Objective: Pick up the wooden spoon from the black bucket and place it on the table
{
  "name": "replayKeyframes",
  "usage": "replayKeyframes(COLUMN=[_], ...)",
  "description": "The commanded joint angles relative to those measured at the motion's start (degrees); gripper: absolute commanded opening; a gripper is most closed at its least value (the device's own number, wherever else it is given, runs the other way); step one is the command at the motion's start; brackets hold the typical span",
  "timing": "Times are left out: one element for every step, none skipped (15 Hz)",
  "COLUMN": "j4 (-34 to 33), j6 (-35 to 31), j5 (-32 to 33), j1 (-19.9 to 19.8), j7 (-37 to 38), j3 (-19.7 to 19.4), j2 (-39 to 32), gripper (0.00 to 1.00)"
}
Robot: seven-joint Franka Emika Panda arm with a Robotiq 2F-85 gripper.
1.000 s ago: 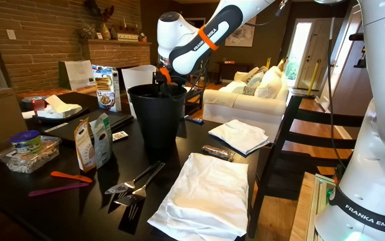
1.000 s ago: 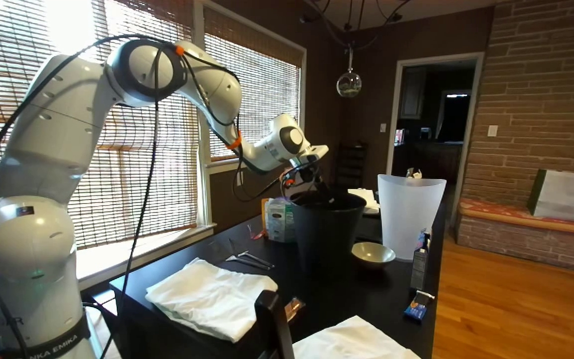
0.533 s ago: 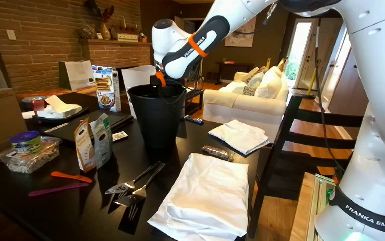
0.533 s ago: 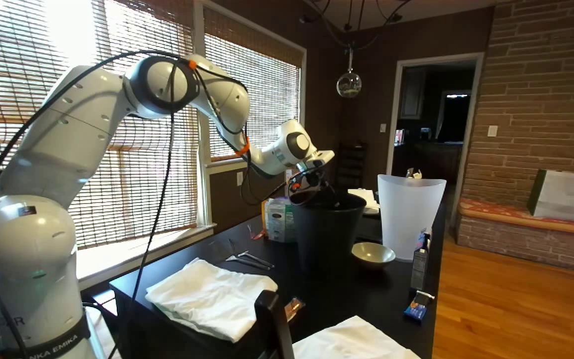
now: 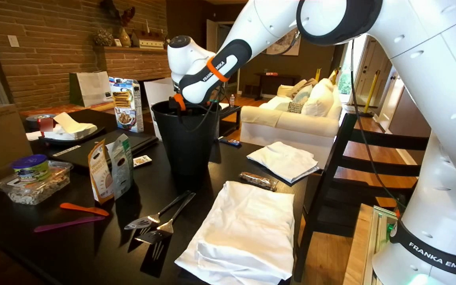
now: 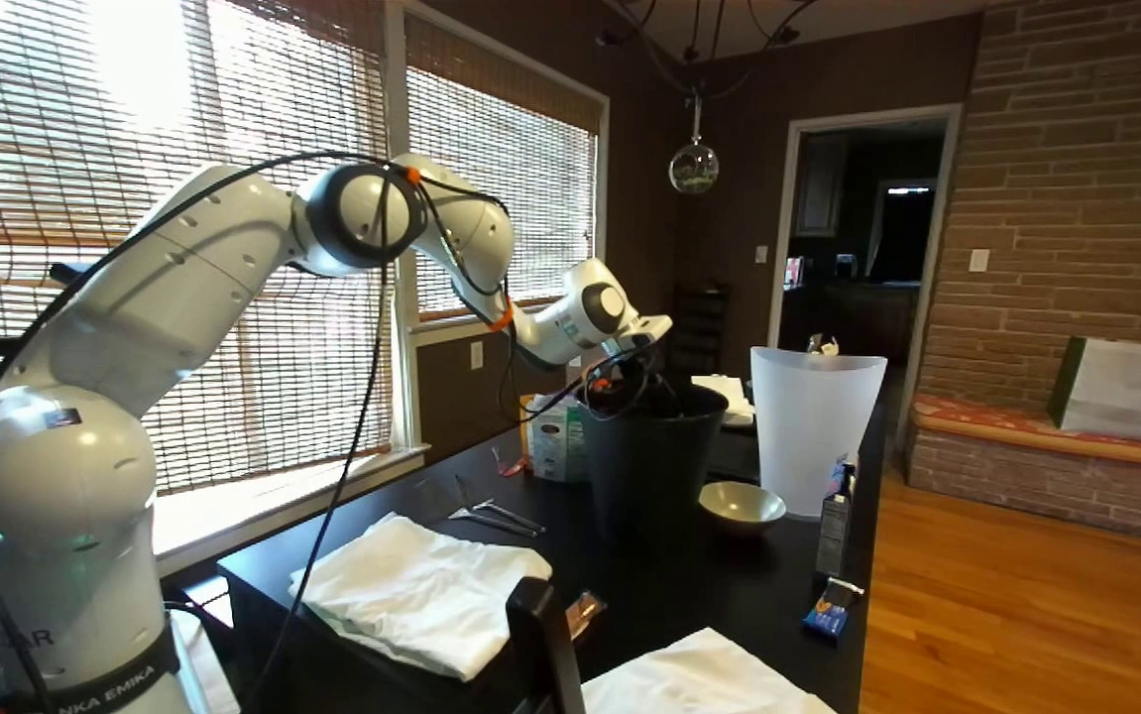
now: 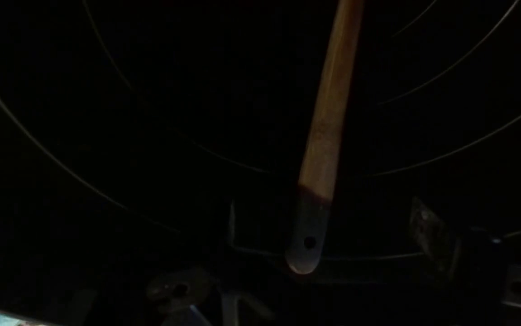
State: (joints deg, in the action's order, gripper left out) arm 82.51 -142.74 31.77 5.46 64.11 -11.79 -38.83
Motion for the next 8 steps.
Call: replayKeyframes(j4=[-6.89, -7.92, -8.94, -9.85, -10.58, -11.36, -11.95, -12.41], j6=[0.24, 0.31, 0.27, 0.36, 0.52, 0.57, 0.56, 1.2], j5=[-1.78, -1.9, -1.97, -2.13, -2.33, -2.56, -2.81, -3.11], j1=[1.33, 1.45, 1.59, 1.67, 1.73, 1.81, 1.93, 2.15], j7=[-0.61, -0.7, -0.65, -0.66, -0.8, -0.9, -0.87, -0.83], j3=[-2.4, -2.71, -3.07, -3.35, -3.54, -3.76, -4.07, -4.35], j2=[-5.27, -6.13, -6.86, -7.56, -8.05, -8.59, -9.04, -9.3], gripper=[1.0, 1.0, 1.0, 1.0, 1.0, 1.0, 1.0, 1.0])
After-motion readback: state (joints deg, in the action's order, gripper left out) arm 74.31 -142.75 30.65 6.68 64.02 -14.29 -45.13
